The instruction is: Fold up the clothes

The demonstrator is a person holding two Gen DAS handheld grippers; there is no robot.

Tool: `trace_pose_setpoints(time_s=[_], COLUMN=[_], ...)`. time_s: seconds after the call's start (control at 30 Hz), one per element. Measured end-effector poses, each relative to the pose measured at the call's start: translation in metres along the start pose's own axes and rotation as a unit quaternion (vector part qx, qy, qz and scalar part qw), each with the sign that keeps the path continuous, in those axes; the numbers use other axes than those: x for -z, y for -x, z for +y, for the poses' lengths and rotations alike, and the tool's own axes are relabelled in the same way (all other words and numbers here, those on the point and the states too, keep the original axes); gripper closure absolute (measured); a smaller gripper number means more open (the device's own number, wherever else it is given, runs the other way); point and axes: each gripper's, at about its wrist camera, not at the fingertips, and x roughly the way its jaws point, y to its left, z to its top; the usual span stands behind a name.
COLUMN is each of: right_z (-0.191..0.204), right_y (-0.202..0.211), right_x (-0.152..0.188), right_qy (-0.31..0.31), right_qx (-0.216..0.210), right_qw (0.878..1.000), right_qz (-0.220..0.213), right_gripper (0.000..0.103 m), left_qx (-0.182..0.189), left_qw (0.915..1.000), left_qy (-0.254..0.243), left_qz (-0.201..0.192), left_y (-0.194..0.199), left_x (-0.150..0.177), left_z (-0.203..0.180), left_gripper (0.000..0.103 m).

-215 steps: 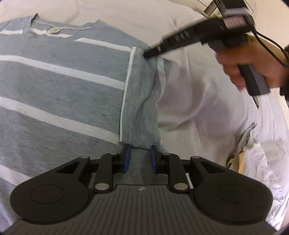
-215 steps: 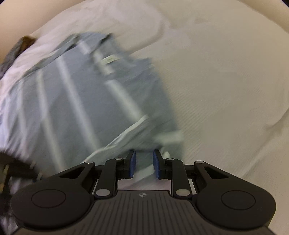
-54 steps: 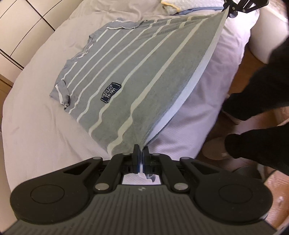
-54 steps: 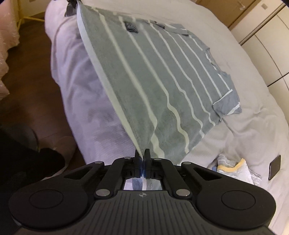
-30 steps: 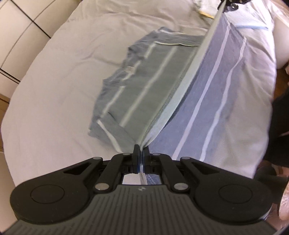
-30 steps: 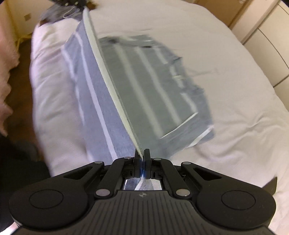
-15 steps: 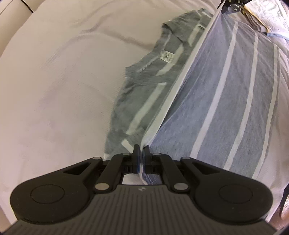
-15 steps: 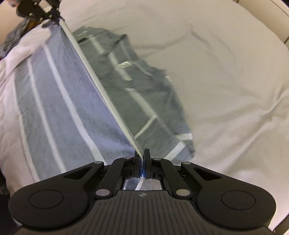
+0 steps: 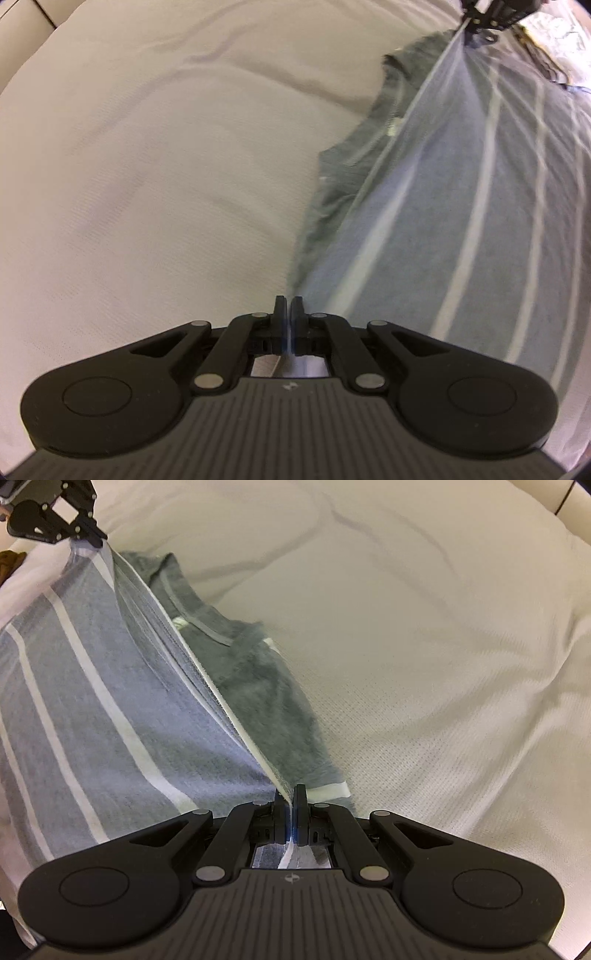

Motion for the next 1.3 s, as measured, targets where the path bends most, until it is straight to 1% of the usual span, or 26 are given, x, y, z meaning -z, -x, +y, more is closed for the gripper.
trace_pose_setpoints(time_s=[0.13, 0.23, 0.27, 0.3, 0.33, 0.4, 0.43, 0.5, 0.57, 0.7, 0.77, 0.8, 0.83, 0.87, 0.9, 0.97, 1.07, 1.1, 1.17, 1.2, 1.3], right_z=[-0.005, -0.009, -0.01, -0.01, -0.011, -0.012, -0.013, -0.015, -0.015, -0.013, -0.012, -0.011, -0.01, -0.01, -0.009, -0.007, -0.005, -0.004, -0.001, 0.0, 0.004], right_y=[-0.011, -0.017, -0.018, -0.02, -0.02, -0.021, -0.022, -0.022, -0.022, -0.023, -0.024, -0.024, -0.023, -0.024, -0.023, -0.023, -0.018, -0.017, -0.013, -0.011, -0.002], right_x=[-0.003, -0.005, -0.005, -0.005, -0.005, -0.004, -0.003, -0.002, 0.0, 0.0, 0.0, -0.001, -0.001, -0.002, -0.002, -0.002, 0.001, 0.002, 0.003, 0.004, 0.009], right_qy=[-0.005, -0.013, -0.012, -0.011, -0.01, -0.015, -0.019, -0.026, -0.027, -0.025, -0.025, -0.024, -0.023, -0.022, -0.021, -0.022, -0.023, -0.024, -0.026, -0.028, -0.032], right_qx=[0.002, -0.002, -0.003, -0.004, -0.004, -0.003, -0.004, -0.004, -0.004, -0.002, -0.001, 0.0, 0.002, 0.003, 0.005, 0.009, 0.013, 0.015, 0.02, 0.023, 0.029], right_qw=[1.0, 1.0, 1.0, 1.0, 1.0, 1.0, 1.0, 1.0, 1.0, 1.0, 1.0, 1.0, 1.0, 1.0, 1.0, 1.0, 1.0, 1.0, 0.999, 0.999, 0.999], right_qz=[0.004, 0.007, 0.009, 0.01, 0.011, 0.009, 0.008, 0.004, 0.002, 0.002, 0.002, 0.002, 0.001, 0.001, 0.001, 0.0, -0.003, -0.006, -0.012, -0.015, -0.028], right_gripper=[0.103, 0.103, 0.103, 0.103, 0.103, 0.096, 0.096, 0.091, 0.091, 0.09, 0.09, 0.09, 0.09, 0.09, 0.09, 0.092, 0.092, 0.095, 0.097, 0.102, 0.103], left_qx=[0.002, 0.002, 0.004, 0.006, 0.011, 0.023, 0.03, 0.04, 0.043, 0.039, 0.037, 0.036, 0.035, 0.032, 0.026, 0.017, 0.013, 0.012, 0.004, -0.001, -0.018], left_qw=[0.9999, 0.9995, 0.9989, 0.9982, 0.9973, 0.9951, 0.9938, 0.9923, 0.9914, 0.9907, 0.992, 0.9928, 0.9935, 0.9944, 0.9952, 0.9959, 0.9963, 0.9966, 0.9972, 0.9974, 0.9971], left_qy=[0.013, 0.032, 0.045, 0.058, 0.071, 0.096, 0.106, 0.117, 0.124, 0.131, 0.121, 0.114, 0.108, 0.101, 0.094, 0.089, 0.083, 0.078, 0.07, 0.067, 0.063], left_qz=[-0.001, -0.008, -0.009, -0.01, -0.01, -0.011, -0.01, -0.001, 0.004, 0.0, 0.001, 0.002, 0.002, 0.001, 0.0, -0.006, -0.019, -0.022, -0.026, -0.028, -0.037], left_y=[-0.004, 0.003, 0.006, 0.008, 0.009, 0.011, 0.01, 0.005, 0.0, -0.01, -0.014, -0.015, -0.016, -0.016, -0.015, -0.009, 0.004, 0.008, 0.014, 0.017, 0.026], left_x=[0.005, 0.016, 0.021, 0.026, 0.031, 0.041, 0.044, 0.05, 0.053, 0.052, 0.049, 0.048, 0.047, 0.047, 0.046, 0.047, 0.048, 0.048, 0.05, 0.051, 0.054], left_z=[0.009, 0.014, 0.016, 0.019, 0.021, 0.024, 0.025, 0.022, 0.019, 0.015, 0.011, 0.009, 0.006, 0.004, 0.001, -0.002, -0.008, -0.011, -0.017, -0.02, -0.025], left_gripper=[0.103, 0.098, 0.092, 0.084, 0.082, 0.081, 0.081, 0.08, 0.08, 0.08, 0.08, 0.082, 0.086, 0.096, 0.096, 0.098, 0.101, 0.101, 0.101, 0.101, 0.102])
